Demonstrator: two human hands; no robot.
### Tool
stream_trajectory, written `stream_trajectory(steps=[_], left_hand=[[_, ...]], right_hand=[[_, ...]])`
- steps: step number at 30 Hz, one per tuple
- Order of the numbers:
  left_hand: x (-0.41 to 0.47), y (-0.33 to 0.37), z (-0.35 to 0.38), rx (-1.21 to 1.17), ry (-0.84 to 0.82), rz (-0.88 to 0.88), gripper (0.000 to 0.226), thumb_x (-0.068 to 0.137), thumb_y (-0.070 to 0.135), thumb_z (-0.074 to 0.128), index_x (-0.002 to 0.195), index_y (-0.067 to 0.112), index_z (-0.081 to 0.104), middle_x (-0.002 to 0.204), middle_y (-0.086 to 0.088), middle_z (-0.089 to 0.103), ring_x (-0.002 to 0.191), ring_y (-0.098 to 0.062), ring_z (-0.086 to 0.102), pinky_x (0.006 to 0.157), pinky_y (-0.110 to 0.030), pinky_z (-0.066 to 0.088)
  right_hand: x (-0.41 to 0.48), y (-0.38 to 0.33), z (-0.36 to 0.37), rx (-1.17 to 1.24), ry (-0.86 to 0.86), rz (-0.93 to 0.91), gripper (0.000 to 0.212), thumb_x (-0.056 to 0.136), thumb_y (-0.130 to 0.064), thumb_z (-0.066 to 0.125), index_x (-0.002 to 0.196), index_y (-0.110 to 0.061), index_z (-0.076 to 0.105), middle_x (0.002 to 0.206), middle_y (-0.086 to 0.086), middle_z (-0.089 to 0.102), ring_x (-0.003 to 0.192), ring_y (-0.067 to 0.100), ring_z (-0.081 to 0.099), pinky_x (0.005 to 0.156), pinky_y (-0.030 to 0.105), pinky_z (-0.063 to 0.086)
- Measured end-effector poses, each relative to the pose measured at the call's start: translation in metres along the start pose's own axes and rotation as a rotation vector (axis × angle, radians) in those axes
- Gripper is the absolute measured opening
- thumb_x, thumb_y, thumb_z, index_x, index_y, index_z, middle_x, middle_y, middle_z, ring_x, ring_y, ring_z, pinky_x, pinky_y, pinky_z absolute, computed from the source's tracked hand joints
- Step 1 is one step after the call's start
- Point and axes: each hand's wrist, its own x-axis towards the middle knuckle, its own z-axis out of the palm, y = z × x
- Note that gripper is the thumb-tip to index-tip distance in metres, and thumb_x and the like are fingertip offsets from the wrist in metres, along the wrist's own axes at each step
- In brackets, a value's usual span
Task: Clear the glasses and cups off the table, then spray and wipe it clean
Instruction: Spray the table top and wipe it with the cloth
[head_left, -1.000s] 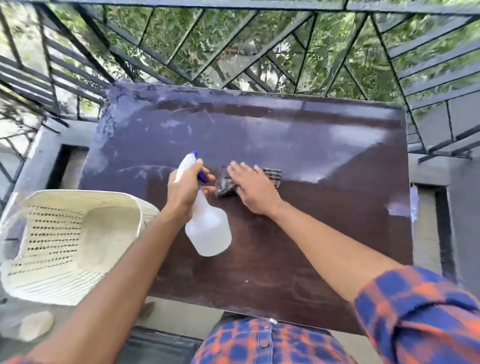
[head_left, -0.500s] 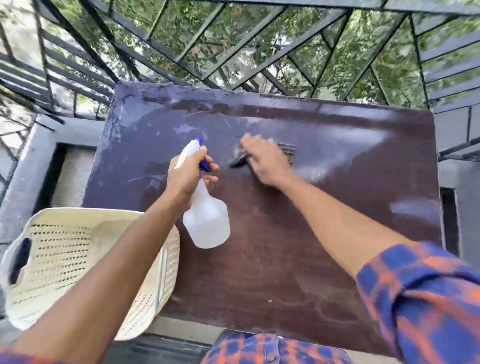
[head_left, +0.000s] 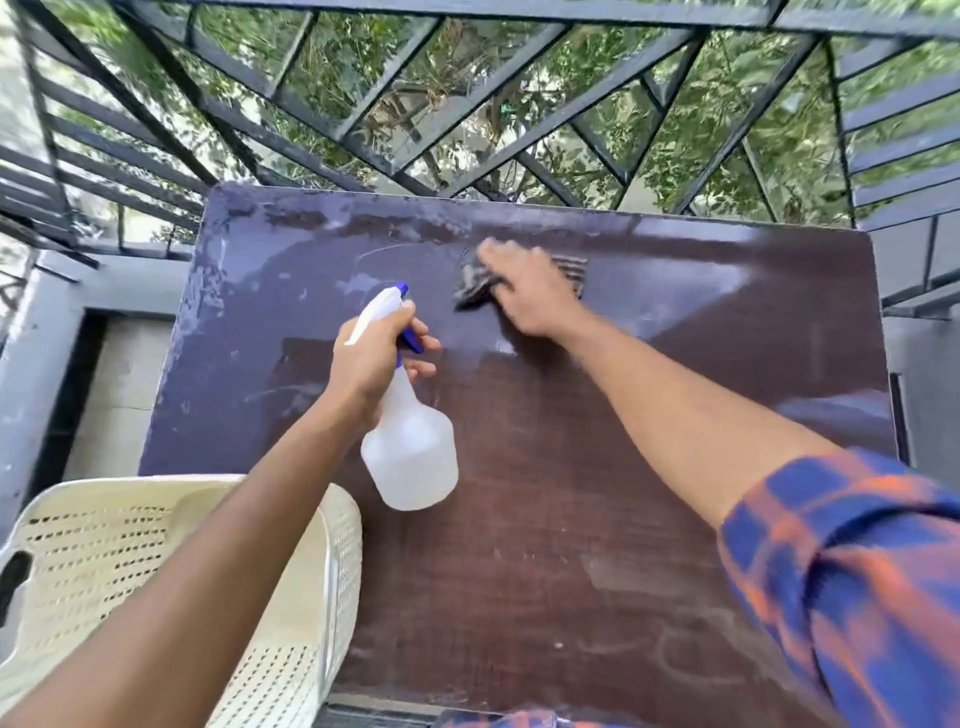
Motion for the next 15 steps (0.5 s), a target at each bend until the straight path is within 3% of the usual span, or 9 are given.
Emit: stream_trajectory(steps=[3, 6, 10, 15], left_hand=[[0.009, 0.003, 0.002, -0.013, -0.005, 0.012, 0.031, 0.101, 0.023, 0.056, 0.078, 0.004, 0.065, 0.071, -0.014, 0.070, 0.056, -0.021, 0.066, 0.056, -0.030, 0.054], [0.018, 0.009, 0.002, 0.000, -0.018, 0.008, 0.032, 0.101, 0.024, 0.057, 0.077, 0.005, 0.066, 0.068, -0.011, 0.070, 0.062, -0.023, 0.068, 0.054, -0.030, 0.054], [0.032, 0.027, 0.002, 0.013, -0.042, -0.019, 0.031, 0.102, 0.024, 0.056, 0.078, 0.005, 0.064, 0.069, -0.012, 0.070, 0.052, -0.023, 0.064, 0.047, -0.024, 0.049], [0.049, 0.051, -0.001, 0.039, -0.049, 0.012, 0.032, 0.101, 0.027, 0.057, 0.077, 0.008, 0.065, 0.071, -0.011, 0.071, 0.052, -0.025, 0.061, 0.048, -0.024, 0.048]], right_hand=[[-0.045, -0.019, 0.026, -0.047, -0.086, -0.242, 0.060, 0.091, -0.010, 0.057, 0.149, -0.015, 0.044, 0.156, 0.003, 0.042, 0.144, 0.025, 0.039, 0.118, 0.046, 0.024], [-0.061, 0.001, 0.028, -0.046, -0.099, -0.261, 0.060, 0.094, -0.015, 0.055, 0.152, -0.019, 0.041, 0.159, -0.002, 0.038, 0.146, 0.021, 0.035, 0.120, 0.043, 0.019], [0.005, 0.034, 0.000, -0.015, -0.037, 0.018, 0.059, 0.098, -0.017, 0.044, 0.155, -0.022, 0.034, 0.162, 0.000, 0.031, 0.151, 0.024, 0.023, 0.123, 0.046, 0.010], [0.081, 0.025, -0.019, 0.108, -0.008, 0.282, 0.058, 0.100, -0.015, 0.042, 0.156, -0.023, 0.032, 0.164, -0.002, 0.025, 0.152, 0.020, 0.020, 0.124, 0.038, 0.007]])
